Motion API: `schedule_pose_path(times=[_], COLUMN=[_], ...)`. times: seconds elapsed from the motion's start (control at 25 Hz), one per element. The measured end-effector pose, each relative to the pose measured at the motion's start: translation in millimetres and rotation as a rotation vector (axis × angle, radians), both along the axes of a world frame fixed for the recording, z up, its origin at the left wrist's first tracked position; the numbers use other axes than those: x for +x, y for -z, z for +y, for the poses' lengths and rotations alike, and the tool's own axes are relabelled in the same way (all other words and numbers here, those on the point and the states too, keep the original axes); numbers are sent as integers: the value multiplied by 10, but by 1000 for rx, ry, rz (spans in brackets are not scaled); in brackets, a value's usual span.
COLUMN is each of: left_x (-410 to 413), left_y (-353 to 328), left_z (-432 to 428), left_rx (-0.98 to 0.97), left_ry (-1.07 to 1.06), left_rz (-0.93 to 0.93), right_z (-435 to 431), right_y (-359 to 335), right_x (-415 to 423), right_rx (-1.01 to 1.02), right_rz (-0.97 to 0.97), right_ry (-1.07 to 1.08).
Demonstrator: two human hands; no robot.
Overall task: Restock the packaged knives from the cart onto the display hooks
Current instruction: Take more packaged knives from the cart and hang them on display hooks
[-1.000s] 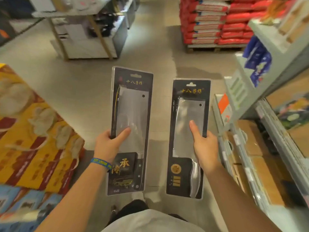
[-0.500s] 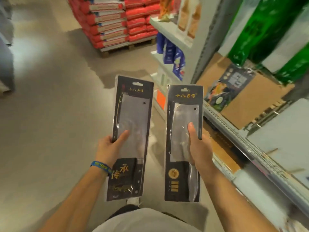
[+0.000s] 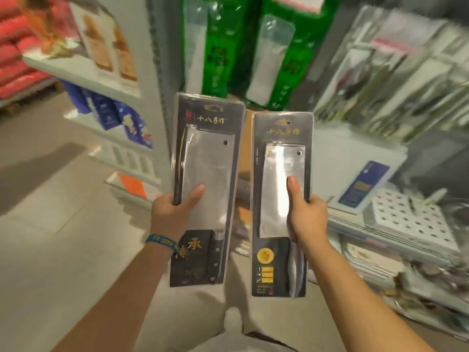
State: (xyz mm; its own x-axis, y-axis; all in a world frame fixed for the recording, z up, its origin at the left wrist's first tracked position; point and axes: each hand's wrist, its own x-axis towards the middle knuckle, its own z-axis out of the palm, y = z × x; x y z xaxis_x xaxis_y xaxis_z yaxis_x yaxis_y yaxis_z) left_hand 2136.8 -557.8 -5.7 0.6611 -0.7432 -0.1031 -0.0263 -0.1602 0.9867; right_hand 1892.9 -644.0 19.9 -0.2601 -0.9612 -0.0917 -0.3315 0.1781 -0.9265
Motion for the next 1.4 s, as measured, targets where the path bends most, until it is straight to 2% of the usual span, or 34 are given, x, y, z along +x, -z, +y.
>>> schedule_pose_path(times=[0.16,0.32,0.52,0.68,0.84,1.2,1.4], left_x=[-364,-726,-1210,-1595,-1751,-1831,-1861], left_y=[-748,-1956,-3384,-4215,-4436,-4107,-4173], left_z=[-830,-1562,-2085,-2291,-2434,-2790,-2979], left_rx=[-190,-471,-795,-948,-974,-818,-805], left_ry=[102,147,137,144,190,241,339], left_rz=[-102,-258,-300,-360,-363,-386,-358], right_z=[-474,-996,-1296,-1335,-1382,-1774,-1940], right_y=[-724,-1852,-3307,-4197,-4392,-4020,-3862], right_x=[-398,-826,-1339,-1625,-1899,-2349,-2334], right_rx=[-192,-446,-739,-895,-934,-889,-790], right_rz=[-38,-103,-120,-93,-101,-102,44], right_ry=[86,155,228,273,333,395,350])
